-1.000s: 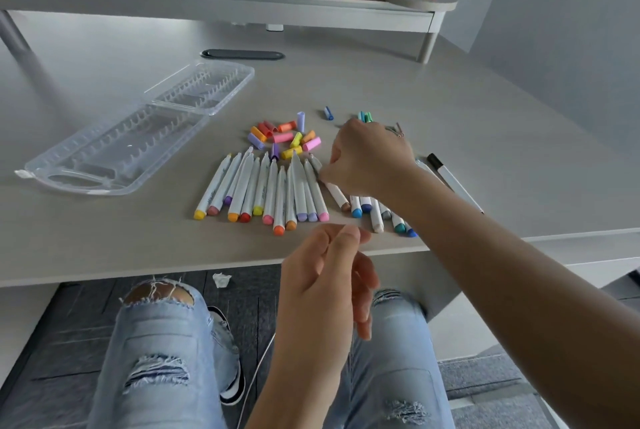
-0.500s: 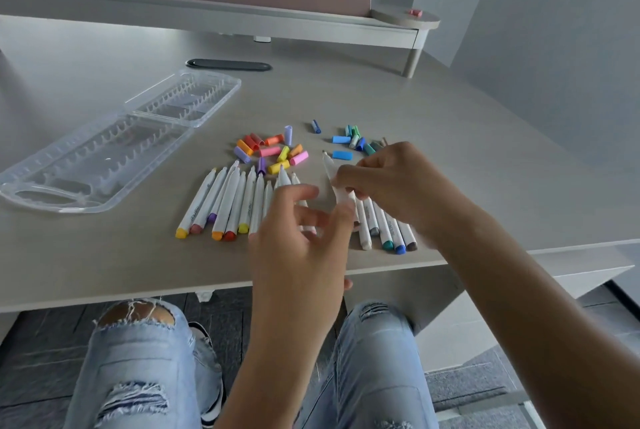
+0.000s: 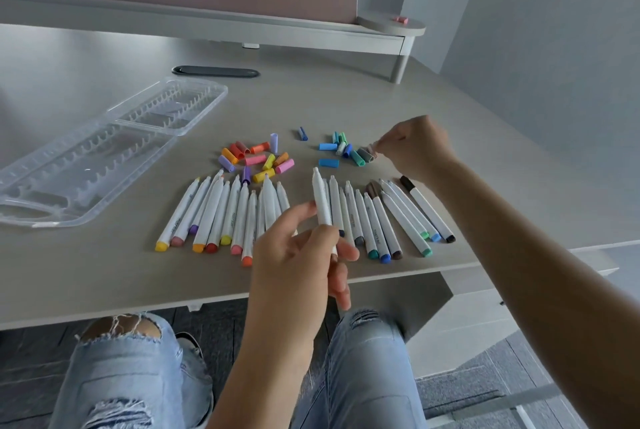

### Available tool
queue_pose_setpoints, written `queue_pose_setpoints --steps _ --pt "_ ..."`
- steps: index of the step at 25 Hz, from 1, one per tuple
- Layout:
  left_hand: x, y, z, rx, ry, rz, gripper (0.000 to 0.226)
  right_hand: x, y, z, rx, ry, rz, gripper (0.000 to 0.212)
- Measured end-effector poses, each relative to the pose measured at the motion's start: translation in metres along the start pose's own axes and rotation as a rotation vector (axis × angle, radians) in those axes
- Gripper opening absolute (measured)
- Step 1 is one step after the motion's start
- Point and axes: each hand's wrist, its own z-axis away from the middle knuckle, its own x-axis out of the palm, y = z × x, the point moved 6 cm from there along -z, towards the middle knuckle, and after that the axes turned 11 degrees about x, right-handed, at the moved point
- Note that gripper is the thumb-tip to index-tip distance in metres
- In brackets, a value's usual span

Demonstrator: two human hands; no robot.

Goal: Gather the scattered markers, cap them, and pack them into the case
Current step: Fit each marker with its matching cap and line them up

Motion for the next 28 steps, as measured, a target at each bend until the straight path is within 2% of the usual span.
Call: queue_pose_setpoints --steps 5,11,13,15,18,20,23,25,28 --pt "-0.001 -0.001 0.004 -0.014 0.005 0.020 0.034 0.020 0.005 -0.047 0.081 -0.033 0.144 0.033" --pt "-0.005 -0.002 0.003 -0.012 0.019 0.053 0.036 0.034 0.002 -0.061 0.067 0.065 0.268 0.013" --pt "-0.006 -0.001 0.002 -0.014 0.026 0.075 0.031 0.037 0.003 -0.060 0.020 0.051 0.301 0.009" --pt "-0.006 0.000 0.002 -0.002 0.019 0.084 0.024 0.035 0.003 -0.055 -0.026 0.030 0.244 0.010" --pt "-0.008 0.002 0.004 0.019 0.009 0.085 0.016 0.017 -0.004 -0.020 -0.165 0.002 -0.068 0.010" --pt "-0.008 0.004 0.006 0.024 0.000 0.096 0.018 0.004 -0.007 0.020 -0.254 -0.147 -0.317 0.013" --pt "-0.006 0.002 0.010 0.006 -0.024 0.094 0.034 -0.003 0.000 0.072 -0.288 -0.450 -0.585 0.019" --pt "-0.001 -0.001 0.014 -0.019 -0.056 0.094 0.039 -0.002 0.008 0.092 -0.314 -0.577 -0.651 0.023" --pt "0.005 -0.007 0.023 -0.059 -0.099 0.096 0.040 -0.003 0.016 0.110 -0.367 -0.664 -0.639 0.022"
